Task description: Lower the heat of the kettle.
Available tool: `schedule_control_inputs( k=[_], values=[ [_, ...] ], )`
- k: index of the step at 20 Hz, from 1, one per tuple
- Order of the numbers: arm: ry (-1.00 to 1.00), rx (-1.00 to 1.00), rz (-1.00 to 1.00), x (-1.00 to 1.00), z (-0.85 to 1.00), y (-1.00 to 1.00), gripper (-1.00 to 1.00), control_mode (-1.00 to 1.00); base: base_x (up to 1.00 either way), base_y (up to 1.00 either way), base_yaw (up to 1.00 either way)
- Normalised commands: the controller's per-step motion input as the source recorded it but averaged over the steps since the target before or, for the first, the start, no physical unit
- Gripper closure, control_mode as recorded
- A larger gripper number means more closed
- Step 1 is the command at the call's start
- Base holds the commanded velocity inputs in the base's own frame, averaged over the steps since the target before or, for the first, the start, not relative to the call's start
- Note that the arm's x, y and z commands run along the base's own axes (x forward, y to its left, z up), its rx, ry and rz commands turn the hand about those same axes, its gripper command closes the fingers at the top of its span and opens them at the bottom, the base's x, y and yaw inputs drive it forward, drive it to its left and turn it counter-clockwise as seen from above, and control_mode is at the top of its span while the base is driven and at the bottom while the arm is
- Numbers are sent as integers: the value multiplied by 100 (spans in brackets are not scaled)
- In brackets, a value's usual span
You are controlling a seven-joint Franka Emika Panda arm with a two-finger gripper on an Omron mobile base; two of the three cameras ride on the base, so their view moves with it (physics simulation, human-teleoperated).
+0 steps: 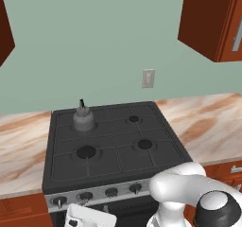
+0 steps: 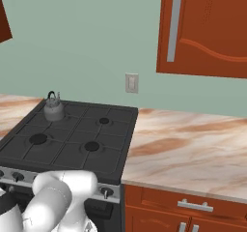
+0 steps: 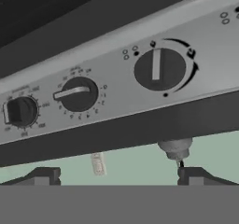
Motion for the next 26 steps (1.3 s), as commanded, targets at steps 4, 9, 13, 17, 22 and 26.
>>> schedule_control_inputs(
  k=[4, 9, 13, 17, 22, 26],
  values=[
    [-17, -2, 5, 0, -26, 0, -100, -100, 0, 0, 0],
    [-11, 0, 8, 5, -5, 0, -100, -100, 0, 0, 0],
    [-8, 0, 13, 14, -1, 2, -100, -100, 0, 0, 0],
    [-2, 0, 21, 14, 0, 1, -100, -100, 0, 0, 0],
    [0, 0, 22, 14, 0, 0, -100, -100, 0, 0, 0],
    [3, 0, 21, 13, 0, 0, -100, -100, 0, 0, 0]
  ],
)
